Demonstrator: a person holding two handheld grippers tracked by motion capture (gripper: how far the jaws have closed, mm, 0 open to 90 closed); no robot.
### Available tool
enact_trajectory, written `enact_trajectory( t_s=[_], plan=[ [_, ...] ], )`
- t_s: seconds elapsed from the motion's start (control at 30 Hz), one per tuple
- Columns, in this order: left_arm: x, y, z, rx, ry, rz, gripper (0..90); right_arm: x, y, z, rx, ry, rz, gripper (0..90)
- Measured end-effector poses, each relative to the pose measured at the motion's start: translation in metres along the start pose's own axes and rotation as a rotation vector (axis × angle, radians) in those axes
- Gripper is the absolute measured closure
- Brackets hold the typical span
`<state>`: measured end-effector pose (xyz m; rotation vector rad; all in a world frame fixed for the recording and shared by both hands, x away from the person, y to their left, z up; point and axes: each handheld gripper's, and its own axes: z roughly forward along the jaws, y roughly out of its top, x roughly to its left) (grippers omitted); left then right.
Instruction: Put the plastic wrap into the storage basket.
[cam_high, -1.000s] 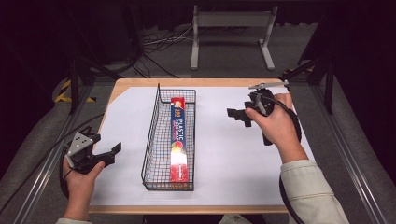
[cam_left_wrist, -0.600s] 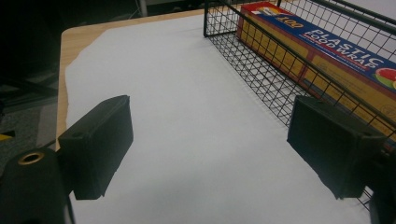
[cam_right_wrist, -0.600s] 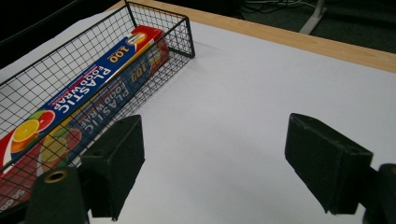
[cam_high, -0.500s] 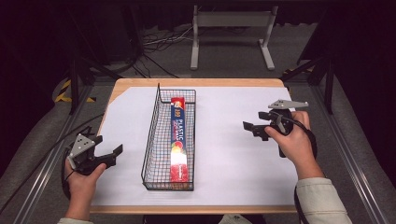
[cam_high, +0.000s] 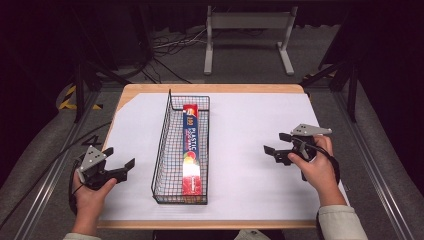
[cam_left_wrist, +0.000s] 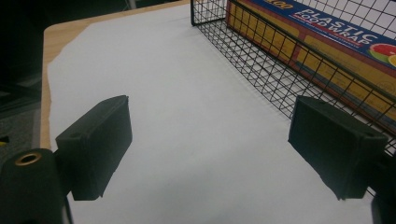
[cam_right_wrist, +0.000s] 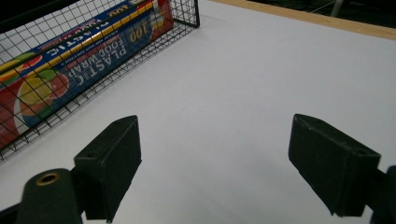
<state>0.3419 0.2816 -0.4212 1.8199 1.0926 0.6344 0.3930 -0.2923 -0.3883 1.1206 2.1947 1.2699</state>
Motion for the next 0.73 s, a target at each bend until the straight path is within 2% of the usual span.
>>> enact_trajectory(
  t_s=[0.17,0.27,0.3,0.37,0.47,0.57,0.73],
  plan=[
    [0.0,-0.003,0.001,0.0,-0.004,-0.001,13.8,-0.002,-0.015,0.001,-0.011,0.016,-0.004,16.7],
    [-0.001,-0.005,0.001,-0.001,-0.001,-0.003,13.8,-0.002,-0.026,0.002,-0.031,0.023,0.018,16.6],
    [-0.002,-0.006,0.002,-0.001,-0.001,-0.008,13.9,-0.003,-0.028,0.004,-0.021,0.027,0.023,16.4],
    [-0.004,-0.006,0.003,0.007,-0.005,0.0,13.9,-0.004,-0.031,0.008,0.016,0.008,0.002,16.4],
    [-0.005,-0.006,0.006,0.028,0.0,0.019,13.8,-0.004,-0.035,0.009,0.005,0.005,0.035,15.6],
    [-0.004,-0.006,0.006,0.03,-0.002,0.01,13.8,-0.004,-0.037,0.01,0.021,-0.005,0.03,15.6],
    [-0.003,-0.006,0.005,0.027,-0.002,-0.001,13.8,-0.003,-0.037,0.007,0.009,-0.001,0.04,14.7]
  ],
)
